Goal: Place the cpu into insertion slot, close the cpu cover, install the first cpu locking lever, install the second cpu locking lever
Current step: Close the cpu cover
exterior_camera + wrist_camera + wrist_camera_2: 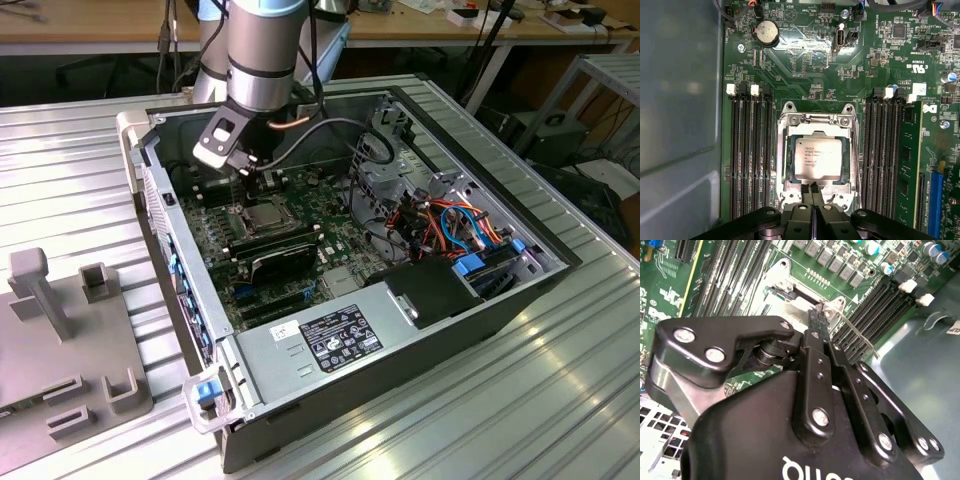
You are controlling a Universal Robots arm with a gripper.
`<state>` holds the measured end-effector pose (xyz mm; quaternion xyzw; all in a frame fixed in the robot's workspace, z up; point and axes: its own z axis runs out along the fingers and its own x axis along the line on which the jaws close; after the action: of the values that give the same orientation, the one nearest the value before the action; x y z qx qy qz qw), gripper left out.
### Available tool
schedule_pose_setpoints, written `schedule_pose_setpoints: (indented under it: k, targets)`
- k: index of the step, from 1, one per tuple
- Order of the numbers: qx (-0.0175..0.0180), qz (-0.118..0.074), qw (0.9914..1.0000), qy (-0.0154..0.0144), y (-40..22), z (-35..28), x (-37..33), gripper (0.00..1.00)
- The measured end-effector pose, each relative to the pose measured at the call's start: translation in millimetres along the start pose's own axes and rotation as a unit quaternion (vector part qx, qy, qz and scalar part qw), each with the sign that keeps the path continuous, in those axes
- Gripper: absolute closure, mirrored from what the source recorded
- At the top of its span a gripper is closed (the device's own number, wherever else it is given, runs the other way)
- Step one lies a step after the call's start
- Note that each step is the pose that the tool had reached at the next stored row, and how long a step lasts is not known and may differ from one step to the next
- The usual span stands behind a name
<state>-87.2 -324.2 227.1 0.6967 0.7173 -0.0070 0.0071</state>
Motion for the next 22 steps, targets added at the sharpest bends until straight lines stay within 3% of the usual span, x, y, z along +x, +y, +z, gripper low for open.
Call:
schedule_pose_setpoints:
  k: [10,20,22]
  targets:
    - [0.0005,0.0,1.0,-0.0003,-3.6,17.6,0.1,0.89]
    - [0.0005,0.0,1.0,-0.0003,-3.8,13.8,0.1,0.89]
    - [0.0007,0.0,1.0,-0.0003,-1.0,13.5,0.0,0.89]
